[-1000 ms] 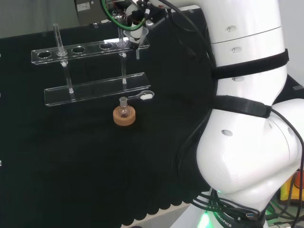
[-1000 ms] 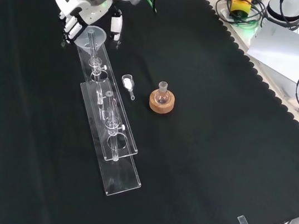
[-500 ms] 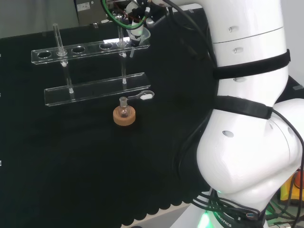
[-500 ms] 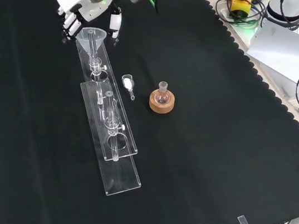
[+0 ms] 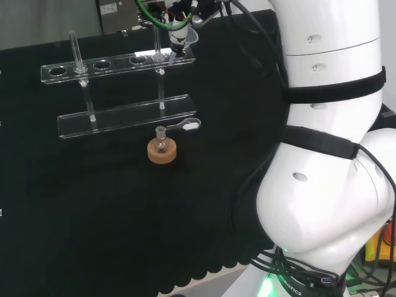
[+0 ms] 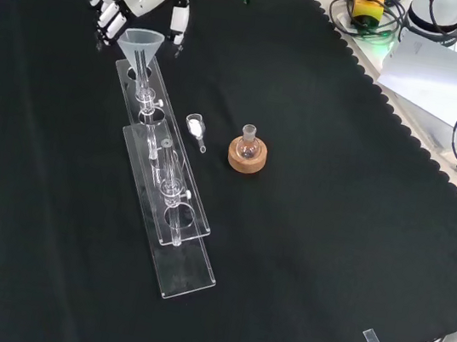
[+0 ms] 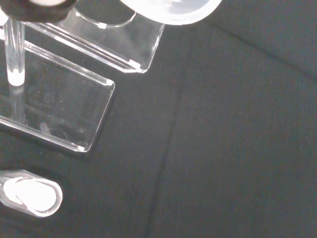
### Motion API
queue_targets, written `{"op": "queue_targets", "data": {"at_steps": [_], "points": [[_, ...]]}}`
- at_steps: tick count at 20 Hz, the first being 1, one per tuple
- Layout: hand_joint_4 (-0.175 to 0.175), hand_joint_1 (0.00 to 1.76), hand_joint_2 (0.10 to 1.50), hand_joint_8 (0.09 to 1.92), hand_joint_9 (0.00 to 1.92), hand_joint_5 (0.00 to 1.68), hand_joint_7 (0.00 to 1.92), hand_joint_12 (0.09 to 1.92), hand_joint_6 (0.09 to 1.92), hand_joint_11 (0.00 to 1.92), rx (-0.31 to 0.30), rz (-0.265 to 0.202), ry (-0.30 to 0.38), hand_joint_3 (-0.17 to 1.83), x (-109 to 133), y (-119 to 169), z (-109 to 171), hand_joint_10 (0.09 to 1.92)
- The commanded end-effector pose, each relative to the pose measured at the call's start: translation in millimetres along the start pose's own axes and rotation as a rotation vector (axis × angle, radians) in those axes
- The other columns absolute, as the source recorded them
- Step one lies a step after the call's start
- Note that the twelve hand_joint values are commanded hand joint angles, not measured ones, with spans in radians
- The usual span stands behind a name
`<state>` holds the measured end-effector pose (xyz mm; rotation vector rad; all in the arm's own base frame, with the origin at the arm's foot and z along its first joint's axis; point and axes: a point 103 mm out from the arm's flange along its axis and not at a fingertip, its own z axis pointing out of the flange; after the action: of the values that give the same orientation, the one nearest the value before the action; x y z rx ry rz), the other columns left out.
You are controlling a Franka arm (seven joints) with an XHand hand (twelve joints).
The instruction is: Pick up the funnel from the transparent funnel stand.
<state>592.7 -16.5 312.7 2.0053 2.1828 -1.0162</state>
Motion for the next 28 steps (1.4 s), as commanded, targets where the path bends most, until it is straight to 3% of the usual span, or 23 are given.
{"op": "queue_targets", "data": {"at_steps": [1,6,13,16,19,22,28], "points": [[-0.012,0.70,0.76,0.64,0.70,0.51,0.41,1.35,0.10,0.39,0.002,0.002,-0.007,0.23,1,-1,3,0.53],[-0.015,0.71,0.75,0.63,0.69,0.50,0.40,1.35,0.09,0.39,0.015,-0.012,0.017,0.24,3,5,10,0.52],[-0.032,0.62,0.69,0.69,0.44,0.09,0.07,1.39,0.09,0.36,0.051,-0.032,0.091,0.28,1,12,18,0.66],[-0.029,0.59,0.68,0.58,0.33,0.02,0.01,1.40,0.09,0.34,0.056,-0.044,0.097,0.27,1,14,19,0.70],[-0.026,0.57,0.68,0.50,0.27,0.00,0.00,1.41,0.09,0.33,0.069,-0.054,0.096,0.25,4,17,21,0.75],[-0.030,0.57,0.68,0.54,0.28,0.00,0.00,1.41,0.09,0.33,0.077,-0.063,0.098,0.24,5,22,24,0.77],[-0.041,0.57,0.69,0.69,0.49,0.12,0.17,1.40,0.09,0.35,0.078,-0.079,0.089,0.23,6,27,26,0.67]]}}
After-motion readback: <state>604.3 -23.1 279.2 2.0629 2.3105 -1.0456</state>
